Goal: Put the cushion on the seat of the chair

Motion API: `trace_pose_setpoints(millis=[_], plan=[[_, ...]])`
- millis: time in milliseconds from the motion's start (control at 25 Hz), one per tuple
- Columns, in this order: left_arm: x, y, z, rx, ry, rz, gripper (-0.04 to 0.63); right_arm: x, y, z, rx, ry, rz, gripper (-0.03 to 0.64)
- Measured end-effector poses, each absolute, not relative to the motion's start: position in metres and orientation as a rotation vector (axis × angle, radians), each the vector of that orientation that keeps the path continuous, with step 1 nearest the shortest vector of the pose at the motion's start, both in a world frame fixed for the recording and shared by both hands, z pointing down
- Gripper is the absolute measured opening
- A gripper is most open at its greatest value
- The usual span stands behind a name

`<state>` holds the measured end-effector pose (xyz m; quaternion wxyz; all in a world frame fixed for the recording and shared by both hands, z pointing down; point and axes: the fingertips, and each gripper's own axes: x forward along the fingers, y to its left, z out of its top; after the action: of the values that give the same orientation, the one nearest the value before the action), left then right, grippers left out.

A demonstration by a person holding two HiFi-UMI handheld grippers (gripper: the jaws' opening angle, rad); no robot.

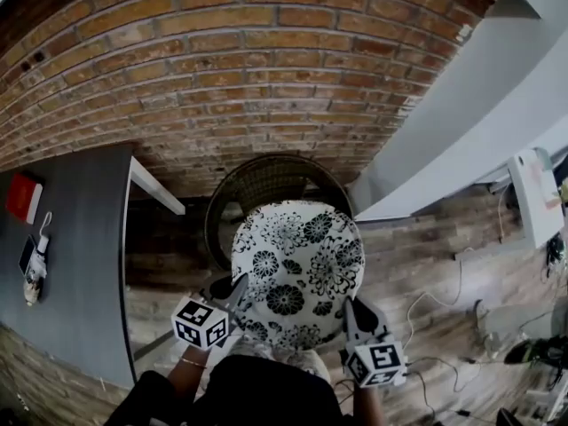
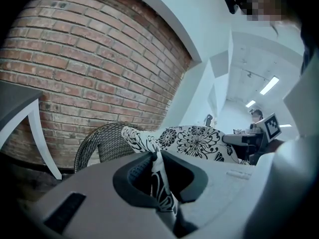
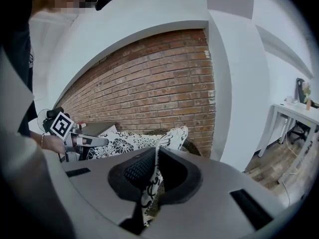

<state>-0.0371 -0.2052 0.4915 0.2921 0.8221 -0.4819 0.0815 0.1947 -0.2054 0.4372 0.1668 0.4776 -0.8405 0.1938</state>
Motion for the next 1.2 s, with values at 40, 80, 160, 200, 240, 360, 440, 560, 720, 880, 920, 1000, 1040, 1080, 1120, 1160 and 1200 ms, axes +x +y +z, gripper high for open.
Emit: trace_pose_setpoints(millis=[40,80,160,200,240,360,440,560,720,880,920,1000,1040,1080,1120,1160,1200], plan=[[-0.039,-0.205,0.492,2.187,-1.286,0.215,0.014,0.191,-0.208,0.438,1.351,-2.401,0.549,0.020],[-0.042,-0.205,0.494,2.183,-1.290,0.215,0.014,0.188,-0.209,0.440,1.340,-2.411,0.548,0.018],[-0.047,-0.204,0.497,2.175,-1.300,0.216,0.014,0.183,-0.210,0.446,1.308,-2.411,0.546,0.018],[-0.049,-0.203,0.499,2.169,-1.306,0.215,0.014,0.181,-0.210,0.448,1.291,-2.402,0.536,0.018],[-0.050,-0.202,0.500,2.163,-1.311,0.213,0.014,0.180,-0.211,0.450,1.278,-2.394,0.525,0.020],[-0.054,-0.198,0.506,2.143,-1.327,0.215,0.014,0.173,-0.212,0.454,1.248,-2.381,0.556,0.020],[-0.056,-0.199,0.511,2.129,-1.337,0.220,0.014,0.173,-0.216,0.460,1.227,-2.352,0.558,0.018],[-0.056,-0.201,0.517,2.110,-1.358,0.228,0.014,0.175,-0.221,0.473,1.188,-2.349,0.545,0.018],[-0.052,-0.201,0.527,2.068,-1.384,0.207,0.014,0.177,-0.232,0.491,1.136,-2.352,0.560,0.020],[-0.045,-0.205,0.544,2.022,-1.408,0.214,0.014,0.175,-0.249,0.504,1.085,-2.386,0.539,0.018],[-0.044,-0.208,0.548,2.013,-1.415,0.215,0.014,0.175,-0.253,0.509,1.076,-2.388,0.542,0.018],[-0.043,-0.212,0.557,1.999,-1.428,0.221,0.014,0.174,-0.260,0.518,1.062,-2.395,0.545,0.018],[-0.042,-0.215,0.561,1.992,-1.434,0.227,0.014,0.175,-0.263,0.523,1.053,-2.389,0.549,0.018],[-0.040,-0.217,0.565,1.983,-1.439,0.232,0.014,0.177,-0.265,0.529,1.041,-2.380,0.555,0.018],[-0.039,-0.219,0.568,1.973,-1.445,0.237,0.014,0.178,-0.268,0.533,1.028,-2.374,0.560,0.020],[-0.038,-0.221,0.572,1.963,-1.450,0.245,0.014,0.179,-0.271,0.537,1.016,-2.374,0.562,0.018],[-0.037,-0.222,0.576,1.955,-1.454,0.255,0.014,0.180,-0.273,0.541,1.009,-2.376,0.566,0.018]])
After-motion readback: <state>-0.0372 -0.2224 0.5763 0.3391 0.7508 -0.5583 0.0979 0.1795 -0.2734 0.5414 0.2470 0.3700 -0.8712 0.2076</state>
